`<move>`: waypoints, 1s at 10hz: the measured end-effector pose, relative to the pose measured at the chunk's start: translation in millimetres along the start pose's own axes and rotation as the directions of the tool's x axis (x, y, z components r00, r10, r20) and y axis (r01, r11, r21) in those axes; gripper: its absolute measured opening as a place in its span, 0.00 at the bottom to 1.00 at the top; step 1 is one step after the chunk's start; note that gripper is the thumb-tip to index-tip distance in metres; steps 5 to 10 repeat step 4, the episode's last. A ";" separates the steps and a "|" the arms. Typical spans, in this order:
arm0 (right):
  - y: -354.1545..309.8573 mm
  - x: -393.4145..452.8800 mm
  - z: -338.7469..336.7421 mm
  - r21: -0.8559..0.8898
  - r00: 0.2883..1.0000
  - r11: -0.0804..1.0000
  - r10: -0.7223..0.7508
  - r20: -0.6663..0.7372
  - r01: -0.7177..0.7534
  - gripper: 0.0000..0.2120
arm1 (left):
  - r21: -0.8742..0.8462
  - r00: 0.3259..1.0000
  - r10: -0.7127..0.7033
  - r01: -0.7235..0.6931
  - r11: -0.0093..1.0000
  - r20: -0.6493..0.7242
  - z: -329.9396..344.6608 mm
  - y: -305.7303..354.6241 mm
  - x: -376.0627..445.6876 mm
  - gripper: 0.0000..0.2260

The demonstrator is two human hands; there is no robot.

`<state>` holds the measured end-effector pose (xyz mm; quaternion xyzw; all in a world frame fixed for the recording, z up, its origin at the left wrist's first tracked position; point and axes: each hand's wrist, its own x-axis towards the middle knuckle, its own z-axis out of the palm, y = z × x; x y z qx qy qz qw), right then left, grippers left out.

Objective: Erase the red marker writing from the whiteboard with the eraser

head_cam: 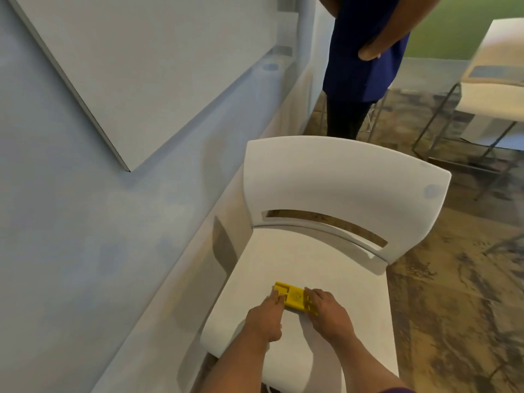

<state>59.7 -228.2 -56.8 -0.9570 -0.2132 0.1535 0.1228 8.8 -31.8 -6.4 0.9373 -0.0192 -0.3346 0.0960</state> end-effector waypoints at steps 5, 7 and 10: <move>4.7 16.9 -38.5 -0.145 0.986 0.987 -0.051 0.158 0.074 0.41 | 0.142 0.992 0.073 -0.059 0.988 -0.100 -22.0 -2.7 2.4 0.38; 4.7 16.9 -38.5 -0.145 0.986 0.987 -0.051 0.158 0.074 0.41 | 0.142 0.992 0.073 -0.059 0.988 -0.100 -22.0 -2.7 2.4 0.38; 4.7 16.9 -38.5 -0.145 0.986 0.987 -0.051 0.158 0.074 0.41 | 0.142 0.992 0.073 -0.059 0.988 -0.100 -22.0 -2.7 2.4 0.38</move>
